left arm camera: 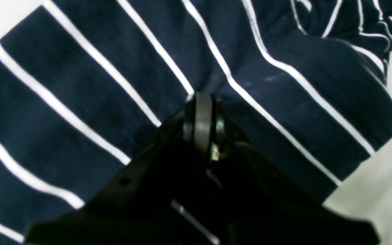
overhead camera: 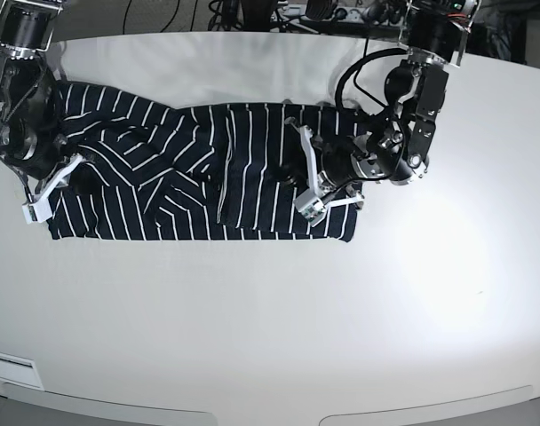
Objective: Fold the T-shirt properly
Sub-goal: 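Press the folded end down with the left gripper and release it, then withdraw the left gripper from the shirt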
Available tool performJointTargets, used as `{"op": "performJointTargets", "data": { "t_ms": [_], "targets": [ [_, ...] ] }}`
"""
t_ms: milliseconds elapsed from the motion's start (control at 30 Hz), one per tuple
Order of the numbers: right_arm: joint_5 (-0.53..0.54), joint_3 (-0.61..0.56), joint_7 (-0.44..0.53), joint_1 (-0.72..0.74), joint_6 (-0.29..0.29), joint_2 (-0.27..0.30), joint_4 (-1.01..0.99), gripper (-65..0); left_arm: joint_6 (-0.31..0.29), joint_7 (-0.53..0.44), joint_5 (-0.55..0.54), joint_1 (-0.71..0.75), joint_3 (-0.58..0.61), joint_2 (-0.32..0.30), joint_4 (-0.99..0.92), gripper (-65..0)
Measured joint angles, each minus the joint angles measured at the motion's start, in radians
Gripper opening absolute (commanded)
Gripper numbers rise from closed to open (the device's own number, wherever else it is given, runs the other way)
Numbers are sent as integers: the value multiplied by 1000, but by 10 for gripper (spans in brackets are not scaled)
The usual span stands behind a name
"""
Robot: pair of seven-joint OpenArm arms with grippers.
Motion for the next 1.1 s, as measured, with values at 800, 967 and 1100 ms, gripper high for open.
{"op": "performJointTargets", "data": {
  "t_ms": [800, 967, 1100],
  "targets": [
    [129, 51, -113, -112, -110, 127, 67, -256, 8, -28, -18, 0, -5, -120, 5, -650],
    [157, 57, -87, -141, -61, 50, 74, -256, 8, -28, -18, 0, -5, -121, 5, -650],
    [234, 57, -90, -140, -26, -10, 74, -256, 8, -26, -18, 0, -5, -122, 5, -650]
  ]
}}
